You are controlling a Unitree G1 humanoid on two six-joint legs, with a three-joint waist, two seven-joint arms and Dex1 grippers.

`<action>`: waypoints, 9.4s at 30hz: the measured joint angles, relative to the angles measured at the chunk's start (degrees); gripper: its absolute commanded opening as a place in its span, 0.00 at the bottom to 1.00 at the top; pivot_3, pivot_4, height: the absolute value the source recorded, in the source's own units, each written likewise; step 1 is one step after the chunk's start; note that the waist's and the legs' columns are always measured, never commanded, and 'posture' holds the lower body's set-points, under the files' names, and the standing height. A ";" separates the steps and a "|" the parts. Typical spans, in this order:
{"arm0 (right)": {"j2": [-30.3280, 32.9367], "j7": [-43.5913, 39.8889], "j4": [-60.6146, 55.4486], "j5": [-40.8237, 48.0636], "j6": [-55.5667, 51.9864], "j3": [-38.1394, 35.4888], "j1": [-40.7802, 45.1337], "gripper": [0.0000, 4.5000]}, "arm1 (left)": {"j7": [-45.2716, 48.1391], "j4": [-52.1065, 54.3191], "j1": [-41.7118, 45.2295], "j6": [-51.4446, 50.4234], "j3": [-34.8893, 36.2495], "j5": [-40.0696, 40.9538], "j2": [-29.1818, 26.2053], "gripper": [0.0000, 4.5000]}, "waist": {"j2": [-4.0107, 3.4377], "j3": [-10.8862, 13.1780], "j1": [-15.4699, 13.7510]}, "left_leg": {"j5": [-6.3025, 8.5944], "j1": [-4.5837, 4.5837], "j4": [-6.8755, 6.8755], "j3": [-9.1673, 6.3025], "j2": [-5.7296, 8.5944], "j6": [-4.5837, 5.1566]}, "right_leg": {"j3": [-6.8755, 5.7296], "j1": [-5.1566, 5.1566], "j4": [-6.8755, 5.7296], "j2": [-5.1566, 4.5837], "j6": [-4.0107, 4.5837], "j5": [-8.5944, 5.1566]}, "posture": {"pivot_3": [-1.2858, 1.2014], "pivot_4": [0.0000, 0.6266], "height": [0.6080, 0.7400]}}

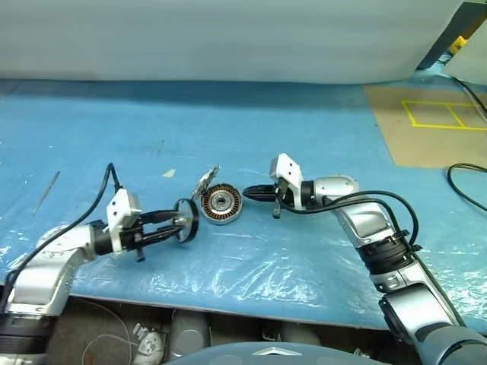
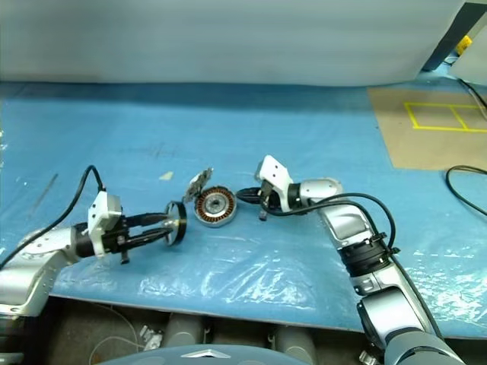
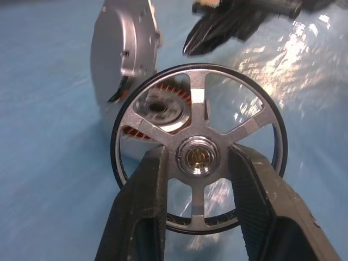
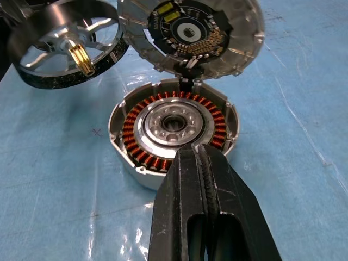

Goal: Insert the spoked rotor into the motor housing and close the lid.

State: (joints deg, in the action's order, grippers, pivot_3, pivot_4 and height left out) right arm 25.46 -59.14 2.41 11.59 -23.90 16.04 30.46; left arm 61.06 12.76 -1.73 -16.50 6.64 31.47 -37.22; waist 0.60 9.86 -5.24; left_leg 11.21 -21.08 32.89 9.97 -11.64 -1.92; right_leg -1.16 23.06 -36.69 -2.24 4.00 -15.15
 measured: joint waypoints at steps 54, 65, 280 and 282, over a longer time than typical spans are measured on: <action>0.12 -0.42 0.31 -1.39 1.58 0.56 -2.08 0.00 | -11.87 -2.22 5.72 -2.75 -1.35 0.57 12.36 0.30 | -0.08 0.02 1.40 | -0.06 0.06 0.10 -0.06 0.01 0.08 | 0.04 -0.12 0.01 0.04 -0.17 0.10 | 0.52 0.24 1.00; -1.81 0.21 0.31 -1.53 2.24 1.43 -1.82 0.00 | -14.07 -4.26 6.28 3.04 -2.18 -7.03 11.74 0.30 | -0.08 0.02 1.40 | -0.06 0.05 0.10 -0.07 0.02 0.08 | 0.04 -0.12 0.02 0.03 -0.18 0.10 | 0.52 0.24 1.00; -17.83 2.25 23.38 -11.94 16.20 8.15 10.16 0.66 | -13.89 -5.28 -2.83 12.08 1.57 -6.64 10.54 0.00 | -0.12 0.03 2.78 | -0.09 0.23 -0.07 -0.03 -0.01 0.11 | 0.02 -0.20 0.05 -0.02 -0.02 0.02 | 0.52 0.24 1.00; -17.89 2.66 23.40 -11.98 17.11 8.22 9.63 0.66 | -13.86 -5.30 -2.35 12.09 1.39 -6.65 10.78 0.00 | -0.12 0.02 2.88 | -0.09 0.30 -0.07 -0.03 -0.01 0.11 | 0.03 -0.27 0.05 -0.02 -0.02 0.02 | 0.52 0.24 1.00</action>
State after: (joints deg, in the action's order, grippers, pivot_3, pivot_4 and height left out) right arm 7.57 -56.48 25.81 -0.39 -6.79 24.26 40.09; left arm 47.20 7.45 -4.09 -4.41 8.02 24.83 -26.44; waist 0.48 9.88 -2.37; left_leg 11.12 -20.77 32.81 9.94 -11.64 -1.81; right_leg -1.13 22.79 -36.64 -2.26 3.98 -15.14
